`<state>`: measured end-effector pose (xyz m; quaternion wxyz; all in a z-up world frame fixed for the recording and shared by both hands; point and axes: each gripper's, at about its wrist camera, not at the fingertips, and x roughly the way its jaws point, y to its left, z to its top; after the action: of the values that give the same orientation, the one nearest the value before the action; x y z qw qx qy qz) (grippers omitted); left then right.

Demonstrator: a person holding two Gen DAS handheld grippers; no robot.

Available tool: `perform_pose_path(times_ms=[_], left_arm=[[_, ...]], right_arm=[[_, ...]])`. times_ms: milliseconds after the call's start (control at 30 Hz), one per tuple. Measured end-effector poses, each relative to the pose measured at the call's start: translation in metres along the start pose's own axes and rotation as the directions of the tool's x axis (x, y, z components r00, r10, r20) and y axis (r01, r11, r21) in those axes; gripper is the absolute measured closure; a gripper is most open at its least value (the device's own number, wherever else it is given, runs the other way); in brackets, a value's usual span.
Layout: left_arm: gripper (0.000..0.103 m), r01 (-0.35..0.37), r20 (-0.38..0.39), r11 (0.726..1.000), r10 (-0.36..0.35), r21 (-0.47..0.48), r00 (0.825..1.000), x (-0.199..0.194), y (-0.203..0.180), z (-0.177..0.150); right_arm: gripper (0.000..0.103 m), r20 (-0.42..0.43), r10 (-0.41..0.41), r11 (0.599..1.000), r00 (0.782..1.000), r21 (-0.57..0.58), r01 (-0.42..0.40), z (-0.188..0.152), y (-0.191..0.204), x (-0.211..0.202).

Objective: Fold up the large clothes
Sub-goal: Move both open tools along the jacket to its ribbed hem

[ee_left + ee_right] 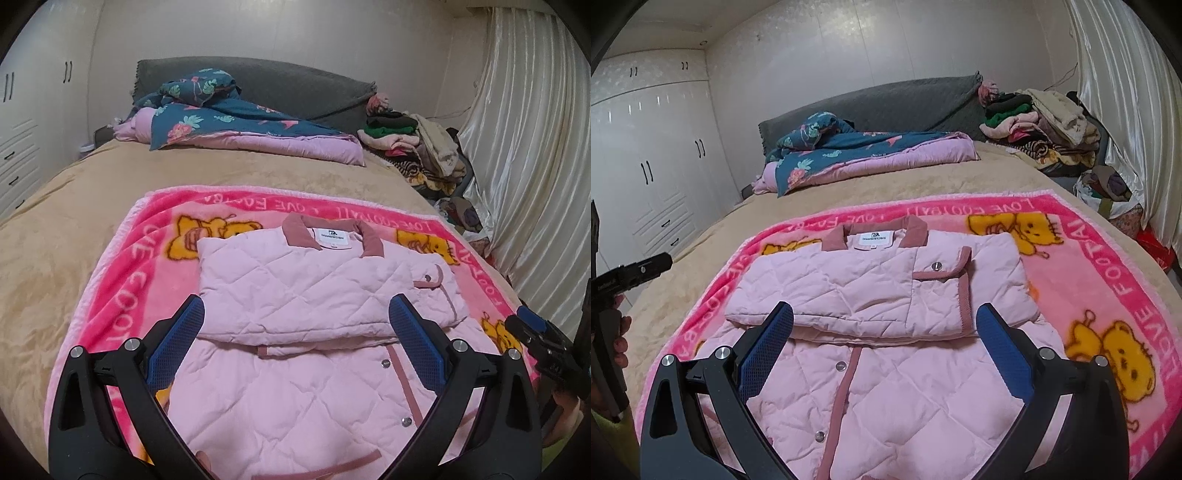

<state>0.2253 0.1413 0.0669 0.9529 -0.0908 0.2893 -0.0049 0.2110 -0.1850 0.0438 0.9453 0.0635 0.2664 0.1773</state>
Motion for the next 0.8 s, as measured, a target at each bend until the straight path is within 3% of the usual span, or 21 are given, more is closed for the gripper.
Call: perform_pose_path(times_ms=[467, 800], left_arm=[[0.009, -0.008, 0.009, 0.999, 0.008, -0.047, 1.0, -0.033, 0.003, -0.041], [0.009, -0.058, -0.027, 0.997, 0.057, -0.05, 0.998, -0.044, 0.008, -0.069]], right_arm=[[0.004, 0.019, 0.017, 1.0, 1.0, -0.021, -0.017, -0.005, 0.001, -0.03], [0.004, 0.005, 0.013, 0.999, 1.0, -0.035, -0.013, -0.021, -0.005, -0.051]])
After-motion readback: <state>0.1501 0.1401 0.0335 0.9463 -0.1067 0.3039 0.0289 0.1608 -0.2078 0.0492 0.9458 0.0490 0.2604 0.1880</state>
